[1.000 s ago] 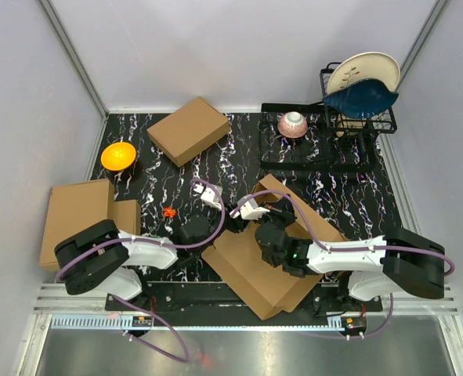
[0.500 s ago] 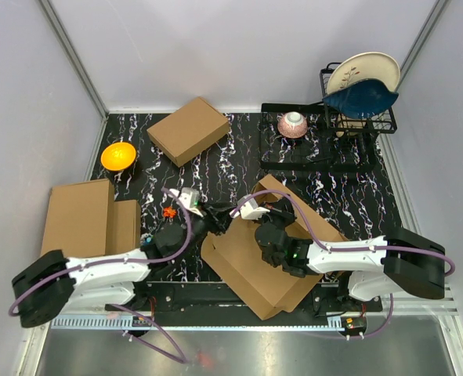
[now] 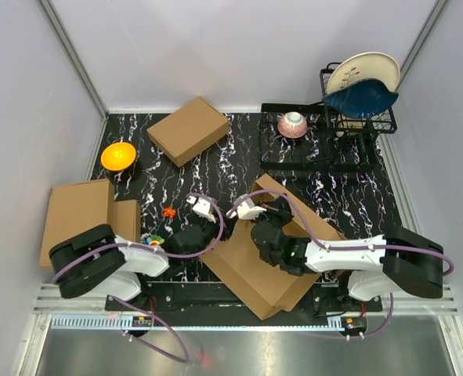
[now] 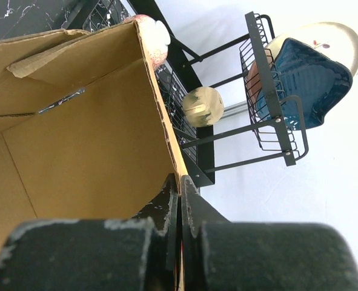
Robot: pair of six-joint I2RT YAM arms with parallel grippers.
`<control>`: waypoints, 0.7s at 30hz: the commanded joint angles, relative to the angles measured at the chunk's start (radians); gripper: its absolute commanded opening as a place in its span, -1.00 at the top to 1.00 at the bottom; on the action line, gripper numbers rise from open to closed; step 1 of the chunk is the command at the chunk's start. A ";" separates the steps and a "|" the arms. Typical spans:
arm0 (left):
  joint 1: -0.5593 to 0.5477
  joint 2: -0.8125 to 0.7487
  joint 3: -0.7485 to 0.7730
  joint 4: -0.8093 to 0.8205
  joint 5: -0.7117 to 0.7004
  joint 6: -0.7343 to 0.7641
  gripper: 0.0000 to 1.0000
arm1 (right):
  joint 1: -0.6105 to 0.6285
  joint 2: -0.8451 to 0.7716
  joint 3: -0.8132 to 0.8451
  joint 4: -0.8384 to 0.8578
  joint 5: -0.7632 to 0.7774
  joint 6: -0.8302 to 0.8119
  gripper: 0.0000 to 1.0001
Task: Fold the paper box
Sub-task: Fold the paper box at the center of the board.
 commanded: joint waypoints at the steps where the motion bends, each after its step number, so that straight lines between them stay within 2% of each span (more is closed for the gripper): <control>1: -0.002 0.091 -0.003 0.346 0.029 0.024 0.02 | 0.021 0.013 0.014 -0.092 -0.123 0.140 1.00; 5: -0.002 0.167 -0.011 0.510 0.032 0.061 0.00 | 0.026 0.023 0.017 -0.135 -0.132 0.180 1.00; 11: -0.003 0.253 0.030 0.581 0.071 0.129 -0.03 | 0.026 0.036 0.033 -0.163 -0.141 0.208 1.00; 14: -0.002 0.297 0.046 0.627 0.072 0.133 -0.10 | 0.026 0.043 0.039 -0.175 -0.141 0.226 1.00; 15: -0.003 0.308 0.050 0.641 0.069 0.132 -0.20 | 0.027 0.042 0.040 -0.189 -0.143 0.232 1.00; 18: 0.000 0.348 0.055 0.719 0.063 0.126 -0.32 | 0.026 0.039 0.045 -0.211 -0.146 0.258 1.00; 21: 0.004 0.358 0.084 0.722 0.077 0.126 -0.35 | 0.027 0.036 0.043 -0.215 -0.152 0.269 1.00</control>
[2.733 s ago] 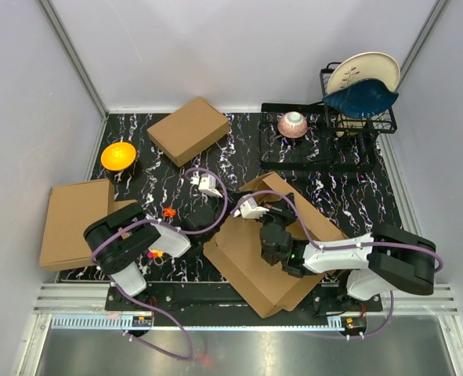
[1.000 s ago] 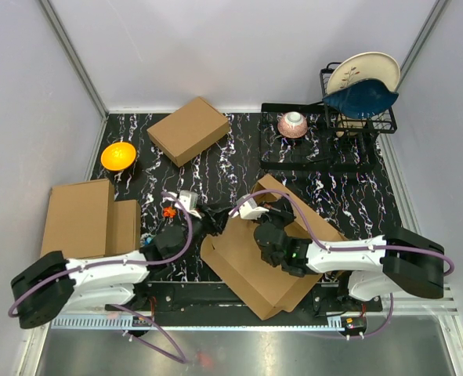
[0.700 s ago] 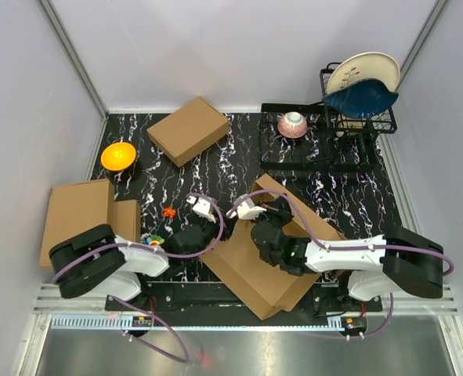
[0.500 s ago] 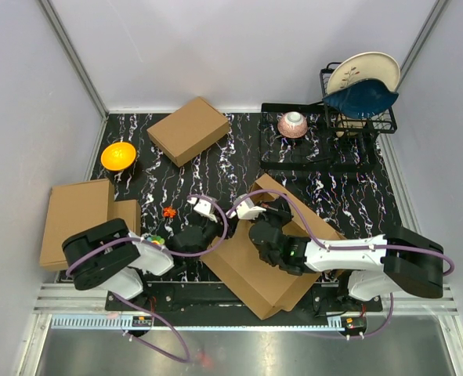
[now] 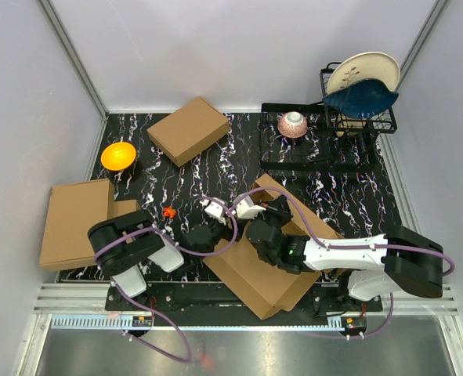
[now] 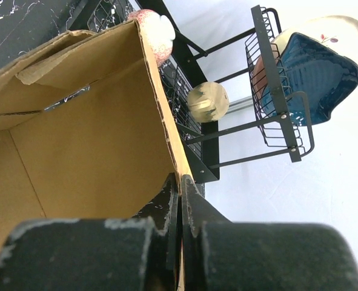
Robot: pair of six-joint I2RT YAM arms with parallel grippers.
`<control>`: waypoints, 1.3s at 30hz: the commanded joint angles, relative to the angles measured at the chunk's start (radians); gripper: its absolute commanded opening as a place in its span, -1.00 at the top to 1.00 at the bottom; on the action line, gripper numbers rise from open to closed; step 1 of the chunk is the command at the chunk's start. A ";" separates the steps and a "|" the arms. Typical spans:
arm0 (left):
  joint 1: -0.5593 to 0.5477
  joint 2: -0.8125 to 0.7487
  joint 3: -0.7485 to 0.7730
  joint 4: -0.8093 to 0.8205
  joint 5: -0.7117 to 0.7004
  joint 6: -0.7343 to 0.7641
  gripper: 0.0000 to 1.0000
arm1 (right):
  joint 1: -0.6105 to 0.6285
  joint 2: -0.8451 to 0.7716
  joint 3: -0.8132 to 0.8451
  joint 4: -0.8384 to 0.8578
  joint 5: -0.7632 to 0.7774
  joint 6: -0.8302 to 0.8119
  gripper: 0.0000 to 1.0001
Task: Fold the paper box
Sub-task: Fold the paper box at the center of the board.
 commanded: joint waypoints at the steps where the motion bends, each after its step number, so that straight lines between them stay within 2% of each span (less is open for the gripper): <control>1: 0.007 0.023 0.062 0.389 0.031 0.010 -0.35 | 0.021 0.033 -0.007 -0.055 -0.157 0.149 1.00; 14: 0.072 0.064 0.151 0.389 0.130 -0.069 -0.39 | 0.022 -0.005 -0.008 -0.106 -0.189 0.216 1.00; 18: 0.079 0.081 0.166 0.391 0.157 -0.070 -0.58 | 0.024 -0.002 -0.008 -0.111 -0.200 0.230 1.00; 22: 0.087 0.112 0.203 0.389 0.173 -0.058 -0.63 | 0.022 0.006 -0.007 -0.109 -0.209 0.236 1.00; 39: 0.162 0.185 0.335 0.389 0.292 -0.055 -0.57 | 0.022 0.020 -0.003 -0.143 -0.220 0.267 1.00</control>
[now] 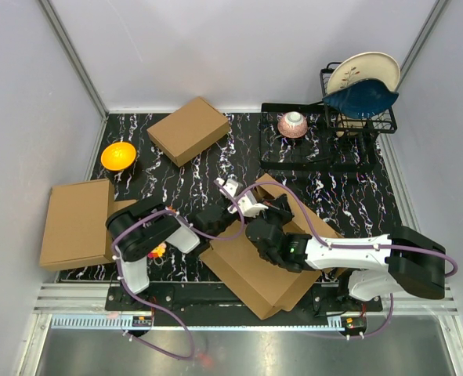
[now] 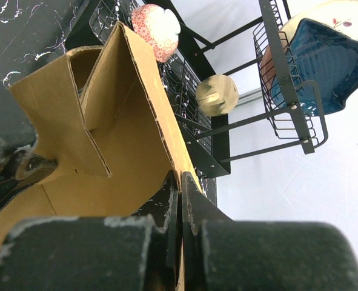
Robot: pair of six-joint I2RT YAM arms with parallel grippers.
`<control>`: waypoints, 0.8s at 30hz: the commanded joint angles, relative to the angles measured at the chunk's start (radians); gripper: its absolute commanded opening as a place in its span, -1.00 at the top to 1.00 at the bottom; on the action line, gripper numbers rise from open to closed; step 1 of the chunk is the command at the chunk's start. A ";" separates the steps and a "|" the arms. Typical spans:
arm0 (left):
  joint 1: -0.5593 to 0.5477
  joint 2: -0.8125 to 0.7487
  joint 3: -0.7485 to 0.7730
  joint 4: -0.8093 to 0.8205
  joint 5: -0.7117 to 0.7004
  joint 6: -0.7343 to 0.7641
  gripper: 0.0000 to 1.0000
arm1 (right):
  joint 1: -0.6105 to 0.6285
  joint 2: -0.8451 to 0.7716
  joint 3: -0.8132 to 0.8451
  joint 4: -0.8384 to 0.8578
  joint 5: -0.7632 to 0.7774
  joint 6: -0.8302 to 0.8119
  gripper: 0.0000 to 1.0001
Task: Fold the paper box
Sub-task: Fold the paper box at the center of the board.
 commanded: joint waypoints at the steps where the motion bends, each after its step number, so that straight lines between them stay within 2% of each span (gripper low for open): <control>1: 0.045 0.020 0.085 0.373 0.041 -0.042 -0.56 | 0.030 0.036 -0.021 -0.068 -0.208 0.159 1.00; 5: 0.071 0.035 0.113 0.373 0.101 -0.054 -0.38 | 0.028 0.033 -0.019 -0.075 -0.209 0.163 1.00; 9: 0.088 0.057 0.129 0.373 0.150 -0.079 0.04 | 0.028 0.035 -0.016 -0.083 -0.211 0.166 1.00; 12: 0.091 0.064 0.129 0.373 0.158 -0.079 0.27 | 0.028 0.033 -0.012 -0.085 -0.211 0.165 1.00; 13: 0.091 0.067 0.128 0.373 0.158 -0.077 0.42 | 0.028 0.035 -0.012 -0.085 -0.212 0.165 1.00; 21: 0.099 0.060 0.125 0.373 0.167 -0.062 0.75 | 0.030 0.027 0.016 -0.101 -0.203 0.160 1.00; 24: 0.099 0.058 0.123 0.372 0.167 -0.058 0.85 | 0.028 0.016 0.030 -0.104 -0.191 0.157 0.86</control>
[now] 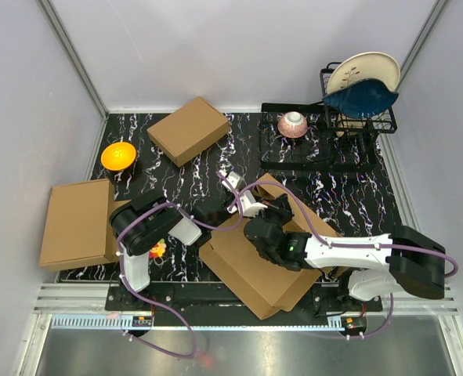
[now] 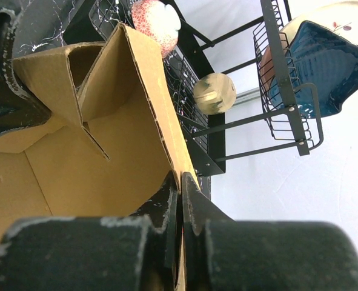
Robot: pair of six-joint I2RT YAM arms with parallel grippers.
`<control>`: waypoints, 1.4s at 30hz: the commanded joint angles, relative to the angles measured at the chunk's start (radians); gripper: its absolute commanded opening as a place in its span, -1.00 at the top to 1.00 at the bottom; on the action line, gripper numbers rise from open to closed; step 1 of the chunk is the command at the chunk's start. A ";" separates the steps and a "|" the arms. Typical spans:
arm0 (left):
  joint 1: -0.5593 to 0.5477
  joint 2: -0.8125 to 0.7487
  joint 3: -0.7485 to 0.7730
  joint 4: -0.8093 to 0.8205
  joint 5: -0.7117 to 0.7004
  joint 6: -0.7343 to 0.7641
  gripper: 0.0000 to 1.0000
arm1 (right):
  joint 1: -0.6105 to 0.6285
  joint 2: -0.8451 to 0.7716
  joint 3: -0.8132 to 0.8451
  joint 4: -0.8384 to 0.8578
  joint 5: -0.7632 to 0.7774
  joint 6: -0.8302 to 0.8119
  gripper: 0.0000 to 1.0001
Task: Fold the paper box
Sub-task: Fold the paper box at the center of the board.
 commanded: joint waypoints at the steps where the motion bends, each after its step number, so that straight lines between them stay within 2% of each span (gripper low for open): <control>1: 0.022 0.003 0.046 0.378 -0.004 -0.064 0.86 | 0.034 0.011 0.013 -0.042 -0.187 0.145 0.72; 4: 0.023 0.002 0.040 0.378 -0.010 -0.059 0.90 | 0.037 -0.010 0.036 -0.054 -0.186 0.145 0.46; 5: 0.022 -0.001 0.035 0.378 -0.012 -0.059 0.91 | 0.038 -0.022 0.050 -0.056 -0.183 0.139 0.28; 11: 0.022 -0.015 0.020 0.375 -0.013 -0.042 0.94 | 0.047 -0.055 0.113 -0.050 -0.171 0.117 -0.09; 17: 0.022 -0.038 0.003 0.358 -0.022 -0.019 0.94 | 0.058 -0.099 0.168 -0.042 -0.172 0.093 -0.19; 27: 0.017 -0.075 0.003 0.280 -0.039 0.024 0.94 | 0.063 -0.191 0.165 0.041 -0.135 0.034 -0.43; 32: 0.017 -0.092 -0.003 0.225 -0.052 0.024 0.95 | 0.061 -0.234 0.110 0.104 -0.111 -0.012 -0.59; 42: 0.014 -0.185 -0.075 0.107 -0.076 0.015 0.95 | 0.026 -0.279 0.009 0.131 -0.063 -0.053 -0.65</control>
